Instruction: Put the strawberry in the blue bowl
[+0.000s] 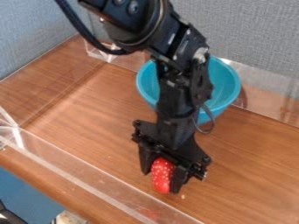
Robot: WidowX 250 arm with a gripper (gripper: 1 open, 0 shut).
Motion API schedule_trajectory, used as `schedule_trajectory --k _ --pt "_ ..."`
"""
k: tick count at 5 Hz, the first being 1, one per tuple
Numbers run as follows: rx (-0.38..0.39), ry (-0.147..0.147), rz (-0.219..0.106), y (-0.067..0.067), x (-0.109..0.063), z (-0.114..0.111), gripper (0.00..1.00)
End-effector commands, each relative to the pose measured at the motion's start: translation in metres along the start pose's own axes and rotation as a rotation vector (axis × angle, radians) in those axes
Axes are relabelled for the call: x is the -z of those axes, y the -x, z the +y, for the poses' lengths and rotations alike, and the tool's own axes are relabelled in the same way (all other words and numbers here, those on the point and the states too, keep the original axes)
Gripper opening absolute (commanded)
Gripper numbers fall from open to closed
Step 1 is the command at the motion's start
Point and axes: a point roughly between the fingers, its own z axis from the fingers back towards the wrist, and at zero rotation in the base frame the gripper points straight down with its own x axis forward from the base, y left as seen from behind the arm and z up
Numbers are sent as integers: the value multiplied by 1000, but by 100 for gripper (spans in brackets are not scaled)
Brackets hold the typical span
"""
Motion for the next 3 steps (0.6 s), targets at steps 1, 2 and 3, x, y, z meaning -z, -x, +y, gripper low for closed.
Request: schedule_trajectory --k 1,2,3 --pt "6 8 -51 -3 -10 -2 0" --pt "3 11 -47 -2 -7 -2 0" --pt "0 14 -52 -2 -8 -3 0"
